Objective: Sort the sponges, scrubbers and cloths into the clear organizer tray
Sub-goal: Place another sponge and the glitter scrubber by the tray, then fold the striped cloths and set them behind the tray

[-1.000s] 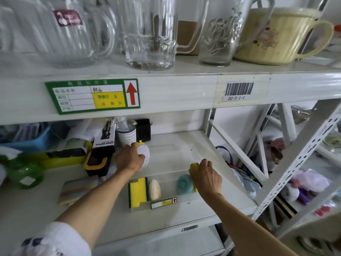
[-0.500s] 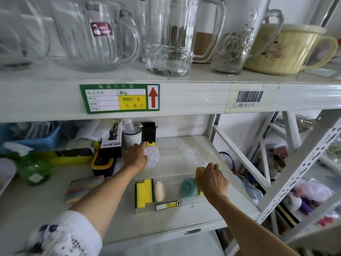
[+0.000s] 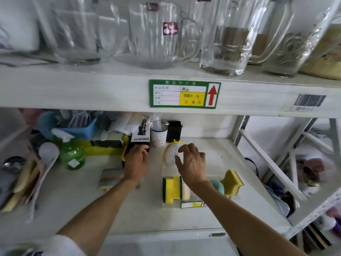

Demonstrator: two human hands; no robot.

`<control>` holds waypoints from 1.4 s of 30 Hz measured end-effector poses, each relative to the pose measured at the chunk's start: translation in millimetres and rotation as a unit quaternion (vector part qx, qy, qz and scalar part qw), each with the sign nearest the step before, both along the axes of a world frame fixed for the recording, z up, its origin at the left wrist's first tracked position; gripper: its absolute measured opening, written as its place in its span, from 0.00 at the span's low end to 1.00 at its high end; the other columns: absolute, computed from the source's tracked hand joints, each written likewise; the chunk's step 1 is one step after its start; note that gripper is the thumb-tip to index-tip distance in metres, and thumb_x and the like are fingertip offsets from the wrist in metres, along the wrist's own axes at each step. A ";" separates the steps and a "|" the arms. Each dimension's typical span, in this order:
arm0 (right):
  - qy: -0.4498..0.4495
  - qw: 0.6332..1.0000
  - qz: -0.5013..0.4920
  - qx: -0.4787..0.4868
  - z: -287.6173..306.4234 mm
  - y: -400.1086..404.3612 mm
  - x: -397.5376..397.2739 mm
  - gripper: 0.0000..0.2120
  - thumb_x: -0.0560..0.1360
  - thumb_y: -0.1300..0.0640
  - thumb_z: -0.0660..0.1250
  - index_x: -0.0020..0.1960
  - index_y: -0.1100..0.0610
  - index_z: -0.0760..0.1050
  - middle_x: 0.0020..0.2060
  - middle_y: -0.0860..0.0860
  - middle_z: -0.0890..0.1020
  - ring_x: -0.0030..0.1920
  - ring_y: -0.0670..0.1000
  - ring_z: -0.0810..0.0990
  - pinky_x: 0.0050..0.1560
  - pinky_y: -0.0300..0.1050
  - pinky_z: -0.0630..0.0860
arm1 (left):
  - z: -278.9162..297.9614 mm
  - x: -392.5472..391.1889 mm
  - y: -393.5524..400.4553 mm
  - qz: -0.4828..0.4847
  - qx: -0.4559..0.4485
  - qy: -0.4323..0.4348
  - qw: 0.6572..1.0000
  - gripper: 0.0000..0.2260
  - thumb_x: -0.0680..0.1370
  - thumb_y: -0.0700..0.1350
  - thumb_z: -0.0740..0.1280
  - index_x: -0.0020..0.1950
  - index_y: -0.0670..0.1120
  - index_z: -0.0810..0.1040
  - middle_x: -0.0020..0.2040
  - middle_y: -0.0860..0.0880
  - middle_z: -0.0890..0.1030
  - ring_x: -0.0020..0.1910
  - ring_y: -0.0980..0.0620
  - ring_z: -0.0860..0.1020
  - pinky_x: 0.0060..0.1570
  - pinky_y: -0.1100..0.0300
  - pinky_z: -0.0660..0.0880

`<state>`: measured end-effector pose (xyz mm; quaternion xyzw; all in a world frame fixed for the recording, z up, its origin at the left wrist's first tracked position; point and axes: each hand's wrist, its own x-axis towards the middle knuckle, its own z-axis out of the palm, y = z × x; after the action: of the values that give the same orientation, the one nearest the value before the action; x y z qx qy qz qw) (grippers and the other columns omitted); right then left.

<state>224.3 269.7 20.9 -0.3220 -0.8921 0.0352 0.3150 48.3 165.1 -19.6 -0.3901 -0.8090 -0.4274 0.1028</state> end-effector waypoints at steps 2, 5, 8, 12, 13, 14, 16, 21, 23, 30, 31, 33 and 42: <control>-0.015 0.997 0.074 0.000 1.7 -20.8 -28.9 0.09 0.71 0.52 0.66 0.50 0.53 0.76 0.47 0.52 0.79 0.48 0.57 0.80 0.46 0.52 0.73 | -9.7 -14.0 -24.2 0.045 -0.007 -0.037 0.998 0.10 0.75 0.38 0.63 0.54 0.46 0.78 0.47 0.45 0.82 0.45 0.44 0.81 0.46 0.51 0.78; -0.094 0.981 0.165 -0.028 -2.8 -50.2 -67.7 0.14 0.75 0.52 0.64 0.59 0.55 0.74 0.56 0.54 0.77 0.57 0.58 0.77 0.55 0.54 0.71 | -23.4 -38.6 -64.6 0.125 -0.069 -0.074 0.987 0.10 0.75 0.41 0.63 0.55 0.47 0.77 0.51 0.43 0.82 0.52 0.41 0.79 0.51 0.48 0.78; -0.188 0.958 0.199 -0.085 -14.9 -68.6 -100.6 0.19 0.76 0.52 0.63 0.66 0.56 0.70 0.63 0.57 0.74 0.62 0.61 0.74 0.60 0.53 0.68 | -34.0 -57.1 -98.3 0.172 -0.159 -0.111 0.966 0.17 0.75 0.43 0.63 0.64 0.44 0.73 0.61 0.39 0.76 0.61 0.38 0.74 0.58 0.46 0.74; -0.263 0.938 0.181 -0.133 -35.6 -80.3 -136.4 0.20 0.75 0.53 0.62 0.67 0.55 0.70 0.64 0.57 0.74 0.64 0.60 0.74 0.63 0.54 0.68 | -39.9 -71.4 -126.0 0.173 -0.211 -0.206 0.940 0.24 0.77 0.47 0.63 0.73 0.45 0.65 0.68 0.37 0.69 0.67 0.36 0.70 0.66 0.45 0.69; -0.271 0.938 0.168 -0.135 -40.3 -82.1 -142.2 0.19 0.76 0.54 0.62 0.65 0.56 0.71 0.63 0.57 0.75 0.63 0.60 0.75 0.63 0.54 0.69 | -42.5 -75.8 -130.8 0.156 -0.228 -0.213 0.937 0.26 0.77 0.47 0.64 0.74 0.45 0.63 0.69 0.37 0.68 0.68 0.36 0.69 0.67 0.46 0.69; -0.276 0.938 0.159 -0.136 -44.0 -83.0 -146.9 0.17 0.76 0.55 0.61 0.64 0.57 0.72 0.62 0.58 0.75 0.61 0.61 0.76 0.62 0.54 0.70 | -43.7 -78.7 -134.2 0.138 -0.245 -0.216 0.935 0.28 0.76 0.47 0.65 0.75 0.46 0.62 0.71 0.38 0.67 0.69 0.37 0.68 0.68 0.46 0.68; -0.298 0.933 0.153 -0.129 -52.7 -83.6 -154.1 0.15 0.77 0.56 0.60 0.62 0.57 0.72 0.61 0.58 0.77 0.60 0.61 0.77 0.60 0.53 0.72 | -46.0 -82.1 -136.9 0.099 -0.289 -0.198 0.931 0.30 0.76 0.47 0.65 0.76 0.47 0.59 0.74 0.40 0.64 0.72 0.39 0.67 0.70 0.47 0.67; -0.333 0.918 0.174 -0.126 -72.0 -83.9 -162.8 0.20 0.76 0.58 0.63 0.67 0.56 0.69 0.63 0.57 0.74 0.61 0.63 0.76 0.59 0.55 0.71 | -41.6 -76.2 -121.2 0.010 -0.353 -0.141 0.925 0.29 0.78 0.43 0.59 0.78 0.49 0.53 0.79 0.46 0.57 0.77 0.45 0.59 0.74 0.49 0.61; -0.347 0.915 0.170 -0.115 -75.1 -85.0 -162.9 0.21 0.75 0.58 0.63 0.68 0.55 0.68 0.63 0.57 0.73 0.61 0.62 0.76 0.60 0.55 0.68 | -39.8 -75.7 -115.8 -0.011 -0.374 -0.152 0.915 0.30 0.78 0.44 0.60 0.78 0.51 0.52 0.80 0.48 0.55 0.76 0.44 0.59 0.73 0.46 0.62; -0.357 0.909 0.175 -0.128 -69.8 -78.4 -167.3 0.19 0.76 0.55 0.61 0.66 0.55 0.70 0.64 0.57 0.73 0.63 0.61 0.74 0.62 0.57 0.66 | -31.8 -81.8 -116.2 -0.032 -0.488 -0.005 0.872 0.35 0.73 0.63 0.63 0.77 0.56 0.55 0.75 0.49 0.66 0.69 0.41 0.67 0.65 0.46 0.65; -0.362 0.907 0.174 -0.126 -69.2 -77.1 -166.8 0.18 0.76 0.57 0.60 0.66 0.56 0.71 0.63 0.57 0.73 0.63 0.61 0.74 0.62 0.57 0.65 | -31.0 -82.6 -116.9 -0.039 -0.494 0.012 0.869 0.35 0.72 0.64 0.63 0.76 0.57 0.56 0.73 0.48 0.69 0.68 0.42 0.68 0.64 0.46 0.65; -0.383 0.900 0.174 -0.113 -68.2 -75.1 -166.2 0.16 0.76 0.59 0.60 0.63 0.57 0.73 0.62 0.58 0.74 0.63 0.61 0.74 0.63 0.57 0.65 | -29.3 -83.5 -118.1 -0.048 -0.499 0.040 0.864 0.34 0.71 0.65 0.64 0.75 0.58 0.59 0.69 0.47 0.73 0.66 0.43 0.69 0.63 0.48 0.66; -0.404 0.872 0.219 -0.170 -62.5 -78.6 -165.1 0.23 0.73 0.59 0.64 0.67 0.61 0.66 0.60 0.60 0.75 0.60 0.63 0.76 0.56 0.56 0.75 | -29.4 -78.2 -135.5 -0.071 -0.361 -0.114 0.923 0.25 0.65 0.54 0.76 0.54 0.47 0.70 0.53 0.45 0.76 0.52 0.46 0.75 0.48 0.54 0.72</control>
<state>59.2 191.2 -41.6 -0.1530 -0.9695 0.1212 -0.1480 -29.9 29.7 -49.0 -0.4059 -0.8850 -0.1539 -0.1687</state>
